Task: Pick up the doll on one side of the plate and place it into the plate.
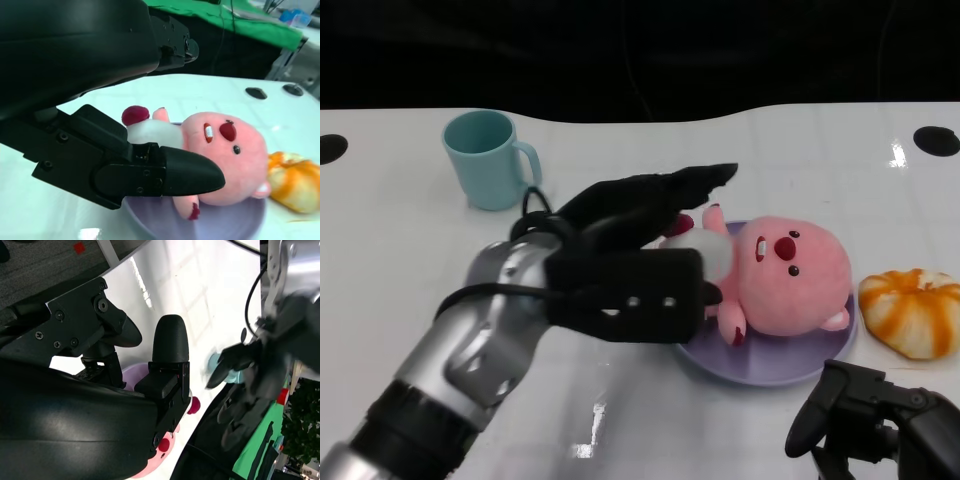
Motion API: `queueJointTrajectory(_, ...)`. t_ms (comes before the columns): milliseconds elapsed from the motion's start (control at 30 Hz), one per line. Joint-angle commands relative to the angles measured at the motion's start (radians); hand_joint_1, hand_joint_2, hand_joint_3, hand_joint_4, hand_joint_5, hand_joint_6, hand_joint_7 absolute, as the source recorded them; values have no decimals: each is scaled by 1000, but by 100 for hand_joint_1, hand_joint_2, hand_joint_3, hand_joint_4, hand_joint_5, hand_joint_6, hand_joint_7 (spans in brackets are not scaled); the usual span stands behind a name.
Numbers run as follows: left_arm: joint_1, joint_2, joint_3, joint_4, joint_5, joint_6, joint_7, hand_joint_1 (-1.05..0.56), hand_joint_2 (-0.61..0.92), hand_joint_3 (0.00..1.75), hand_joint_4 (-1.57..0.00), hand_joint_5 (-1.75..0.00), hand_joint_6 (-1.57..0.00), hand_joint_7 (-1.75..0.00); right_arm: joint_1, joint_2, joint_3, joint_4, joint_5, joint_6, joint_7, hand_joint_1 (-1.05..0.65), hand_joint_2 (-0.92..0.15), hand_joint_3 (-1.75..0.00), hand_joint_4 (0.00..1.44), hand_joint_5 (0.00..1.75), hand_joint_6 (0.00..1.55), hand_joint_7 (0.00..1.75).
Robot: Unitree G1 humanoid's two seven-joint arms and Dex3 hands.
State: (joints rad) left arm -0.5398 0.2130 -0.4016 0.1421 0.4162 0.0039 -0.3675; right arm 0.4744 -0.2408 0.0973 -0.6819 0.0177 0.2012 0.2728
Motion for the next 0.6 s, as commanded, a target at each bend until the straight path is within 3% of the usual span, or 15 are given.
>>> queueJointTrajectory(33,76,25,72,-69,-109,-26,-39,-91,92,44,-19,-14,-12,-6,1,-14,-9,-1,-1,-1,2,-4,-62,-110,63,171,56,146)
queueJointTrajectory(167,170,6,146,-128,-239,-59,-31,-78,92,35,-29,-25,-22,-11,0,-14,-10,0,1,-2,3,-5,-63,-109,63,170,56,146)
queueJointTrajectory(267,256,-21,201,-166,-325,-109,-5,-58,92,27,-25,-72,-38,-14,2,-13,-9,-3,0,3,1,-5,-63,-108,64,170,57,146)
queueJointTrajectory(333,306,-46,232,-186,-378,-137,9,-47,92,22,-30,-86,-48,-17,3,-12,-9,-3,2,2,1,-5,-63,-108,64,170,57,146)
queueJointTrajectory(433,358,-78,264,-202,-428,-170,32,-40,92,18,-37,-95,-57,-21,1,-11,-8,0,2,-3,1,-5,-64,-108,64,170,57,146)
queueJointTrajectory(467,376,-90,274,-208,-442,-181,42,-33,91,19,-49,-102,-69,-30,0,-11,-8,1,2,-4,1,-5,-64,-108,64,171,57,146)
queueJointTrajectory(500,401,-109,286,-221,-467,-180,54,-30,90,22,-54,-104,-73,-35,-1,-11,-7,0,1,-2,1,-5,-64,-108,64,171,57,145)
queueJointTrajectory(533,418,-122,295,-230,-483,-178,61,-26,82,37,-59,-109,-75,-46,-1,-11,-7,-1,1,0,1,-5,-64,-108,64,171,57,146)
queueJointTrajectory(567,426,-128,298,-236,-492,-175,63,-24,66,67,-62,-113,-73,-60,-2,-11,-7,-1,1,1,1,-5,-64,-108,64,171,57,146)
queueJointTrajectory(600,445,-138,306,-246,-505,-168,69,-23,60,79,-63,-114,-72,-65,-2,-11,-6,-2,-1,1,0,-6,-64,-108,64,171,57,145)
